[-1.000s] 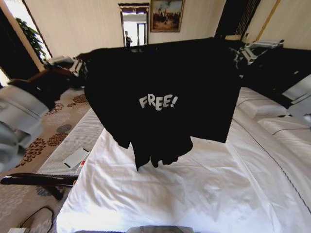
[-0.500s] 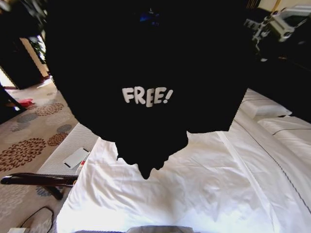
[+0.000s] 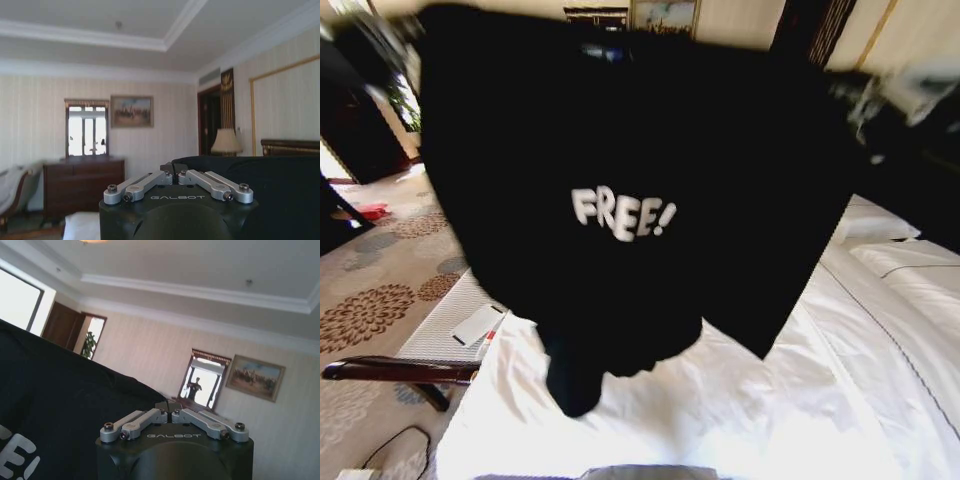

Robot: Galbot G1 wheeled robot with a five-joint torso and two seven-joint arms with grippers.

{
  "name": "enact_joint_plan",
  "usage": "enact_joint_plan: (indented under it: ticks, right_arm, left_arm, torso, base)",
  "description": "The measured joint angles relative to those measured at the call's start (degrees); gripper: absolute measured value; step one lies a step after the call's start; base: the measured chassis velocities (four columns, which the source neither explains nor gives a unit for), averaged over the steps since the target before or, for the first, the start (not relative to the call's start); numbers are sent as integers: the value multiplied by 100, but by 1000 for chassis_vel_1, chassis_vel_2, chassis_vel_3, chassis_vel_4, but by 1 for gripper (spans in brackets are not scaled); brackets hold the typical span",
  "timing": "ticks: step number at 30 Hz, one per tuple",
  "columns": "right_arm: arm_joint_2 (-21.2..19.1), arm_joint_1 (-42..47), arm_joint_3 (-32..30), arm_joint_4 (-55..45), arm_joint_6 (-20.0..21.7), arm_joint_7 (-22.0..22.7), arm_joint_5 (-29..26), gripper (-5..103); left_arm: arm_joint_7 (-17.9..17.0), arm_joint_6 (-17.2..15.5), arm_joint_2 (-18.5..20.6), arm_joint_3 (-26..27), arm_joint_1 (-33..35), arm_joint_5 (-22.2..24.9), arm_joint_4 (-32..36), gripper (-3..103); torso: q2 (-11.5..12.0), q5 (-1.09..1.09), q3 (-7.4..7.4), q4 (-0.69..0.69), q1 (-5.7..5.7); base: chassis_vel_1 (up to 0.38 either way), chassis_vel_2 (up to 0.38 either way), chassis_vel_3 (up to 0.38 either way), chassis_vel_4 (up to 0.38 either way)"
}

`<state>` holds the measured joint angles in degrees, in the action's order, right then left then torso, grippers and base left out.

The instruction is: Fold the clothes on the bed.

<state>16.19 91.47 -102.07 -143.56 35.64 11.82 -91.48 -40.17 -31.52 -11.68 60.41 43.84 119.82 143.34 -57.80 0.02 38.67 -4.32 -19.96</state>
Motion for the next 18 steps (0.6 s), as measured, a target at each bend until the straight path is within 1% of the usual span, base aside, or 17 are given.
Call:
enact_joint_plan:
  ticks: [1,2,3,4,5,6,7,9,10,11,12,15,16,17,18]
  right_arm:
    - [59,193,42,0,7,-20,126,0]
    - [139,393,293,0,9,-34,331,0]
    - [165,426,543,1,7,-34,454,0]
    - [170,390,961,3,-1,-32,601,0]
    - [170,390,961,3,-1,-32,601,0]
    - [157,296,1358,7,-10,-18,715,0]
    - [98,15,2007,18,-92,5,969,0]
    - [1,-294,2693,32,-339,-118,1521,0]
    - [-17,-362,2881,44,-406,-174,1687,0]
    - [-17,-362,2881,44,-406,-174,1687,0]
    - [-37,-505,3323,178,-554,-277,2025,0]
    - [-15,-783,4259,686,-921,-502,2768,0]
    - [-15,-783,4259,686,-921,-502,2768,0]
    - [30,-988,4735,954,-1132,-641,3110,0]
    - [30,-988,4735,954,-1132,-641,3110,0]
  left_arm:
    - [-24,-50,-40,-240,-4,-55,0,0]
    - [-43,-127,-137,-747,-17,-318,1,0]
    - [-44,-154,-203,-1082,-21,-590,0,0]
    - [-43,-175,-284,-1393,12,-927,0,0]
    - [-43,-175,-284,-1393,12,-927,0,0]
    - [-26,-184,-354,-1585,61,-1161,-1,0]
    - [23,-194,-466,-1816,134,-1454,-5,0]
    - [137,-195,-595,-2075,225,-1794,-16,0]
    - [161,-195,-631,-2171,240,-1879,-18,0]
    - [161,-195,-631,-2171,240,-1879,-18,0]
    - [210,-195,-721,-2475,261,-2157,-20,0]
    - [330,-187,-934,-3291,230,-2863,-20,0]
    - [330,-187,-934,-3291,230,-2863,-20,0]
    - [372,-172,-1089,-3772,148,-3290,-21,0]
    - [372,-172,-1089,-3772,148,-3290,-21,0]
  torso:
    - [0,0,0,-1,0]
    - [0,-1,1,-1,0]
    - [1,-1,1,-2,0]
    - [0,-1,1,-3,-1]
    - [0,-1,1,-3,-1]
    - [1,0,2,-1,-1]
    - [2,0,2,2,-1]
    - [1,-4,2,4,-2]
    - [2,-3,2,4,-2]
    - [2,-3,2,4,-2]
    - [1,-4,2,4,-1]
    - [1,-3,1,2,-1]
    - [1,-3,1,2,-1]
    - [1,0,1,1,-1]
    - [1,0,1,1,-1]
  base:
    - [0,0,0,0]
    - [0,0,0,0]
    - [0,0,0,0]
    - [0,0,0,0]
    - [0,0,0,0]
    - [0,0,0,0]
    - [0,0,0,0]
    - [0,0,0,0]
    - [0,0,0,0]
    - [0,0,0,0]
    - [0,0,0,0]
    - [0,0,0,0]
    - [0,0,0,0]
    - [0,0,0,0]
    - [0,0,0,0]
